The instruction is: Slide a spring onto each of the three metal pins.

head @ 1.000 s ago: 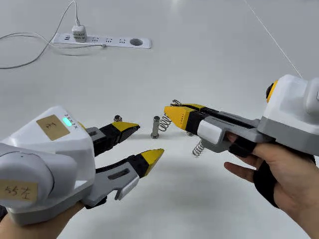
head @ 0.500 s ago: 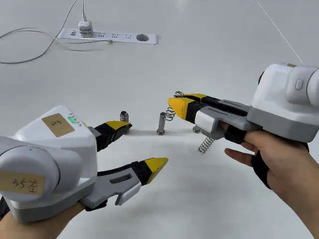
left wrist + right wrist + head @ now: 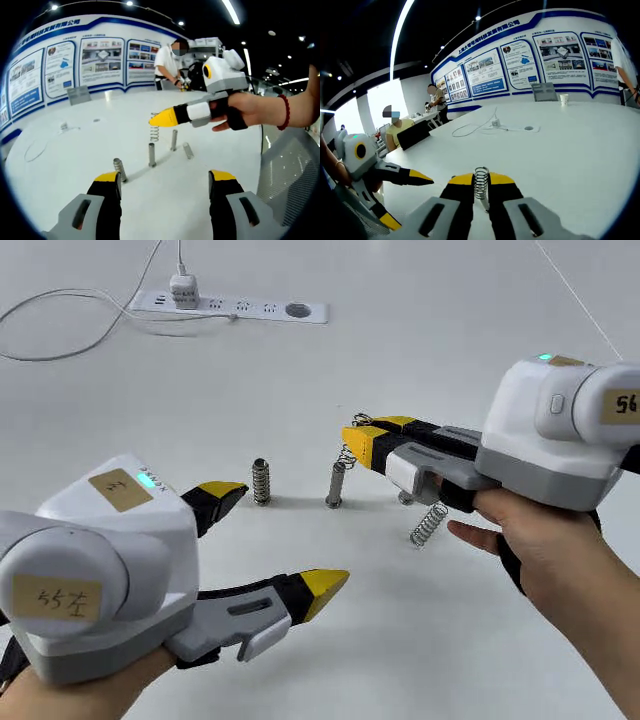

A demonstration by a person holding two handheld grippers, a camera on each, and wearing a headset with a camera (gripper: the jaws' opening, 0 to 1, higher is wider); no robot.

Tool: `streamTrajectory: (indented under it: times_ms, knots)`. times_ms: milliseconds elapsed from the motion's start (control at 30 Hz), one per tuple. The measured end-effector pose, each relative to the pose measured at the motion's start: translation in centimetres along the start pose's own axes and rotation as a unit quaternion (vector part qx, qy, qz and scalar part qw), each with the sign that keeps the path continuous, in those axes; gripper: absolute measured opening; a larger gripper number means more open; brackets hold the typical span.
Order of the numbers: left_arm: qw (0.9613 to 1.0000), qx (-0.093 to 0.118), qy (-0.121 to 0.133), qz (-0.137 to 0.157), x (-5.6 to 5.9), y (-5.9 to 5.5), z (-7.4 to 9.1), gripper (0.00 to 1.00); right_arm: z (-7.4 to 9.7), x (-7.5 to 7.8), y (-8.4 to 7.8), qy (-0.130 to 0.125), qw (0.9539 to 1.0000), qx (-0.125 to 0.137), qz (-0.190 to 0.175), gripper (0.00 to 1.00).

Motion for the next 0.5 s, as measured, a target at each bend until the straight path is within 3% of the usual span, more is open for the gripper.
streamTrajectory:
  times_ms: [500]
  knots:
    - [0.9998, -0.013, 0.011, 0.009, -0.09, -0.49, -0.04, 0.89, -0.83, -0.20, -0.89, -0.009, 0.9988, -0.018, 0.044, 0.11]
Point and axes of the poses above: the centre of the closed fingertips' face, and the gripper's own axes: z roughly backward along the fingers, x roughly to its right, y roughly out of its top, the point moved 10 cm from there along z, roughly backward along the fingers, and after that the axes turned 10 degrees about -z, right-handed, at the moved point
